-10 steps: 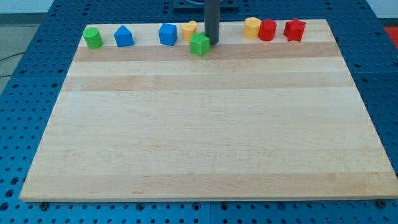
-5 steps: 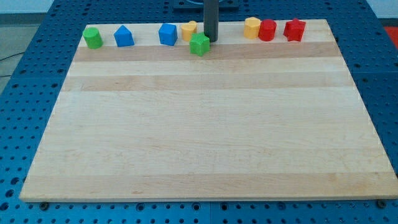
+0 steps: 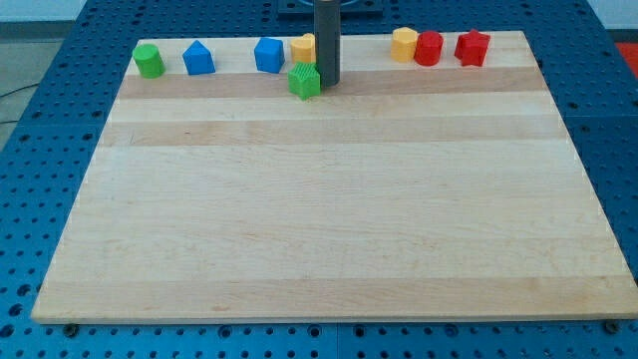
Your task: Move green star at the center of the board
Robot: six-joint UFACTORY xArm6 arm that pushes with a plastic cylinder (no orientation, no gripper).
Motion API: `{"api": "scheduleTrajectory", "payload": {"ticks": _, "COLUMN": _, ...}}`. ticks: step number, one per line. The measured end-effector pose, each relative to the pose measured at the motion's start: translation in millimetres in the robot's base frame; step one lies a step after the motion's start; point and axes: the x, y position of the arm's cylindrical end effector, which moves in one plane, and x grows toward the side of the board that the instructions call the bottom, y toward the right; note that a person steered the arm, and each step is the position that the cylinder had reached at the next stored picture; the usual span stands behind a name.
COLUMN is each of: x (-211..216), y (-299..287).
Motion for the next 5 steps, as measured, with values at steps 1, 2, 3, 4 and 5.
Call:
{"api": "scheduleTrajectory", "payload": {"ticks": 1, "x": 0.0, "y": 0.0}}
{"api": "scheduleTrajectory", "payload": {"ticks": 2, "x": 0.0, "y": 0.1}}
{"api": "scheduleTrajectory", "payload": {"ticks": 3, "x": -5.1, "y": 0.1}}
{"api": "scheduleTrajectory", "payload": {"ticks": 4, "x": -15.2, "y": 0.1}}
{"api": "scheduleTrajectory", "payload": {"ticks": 5, "x": -15.9, "y": -0.4}}
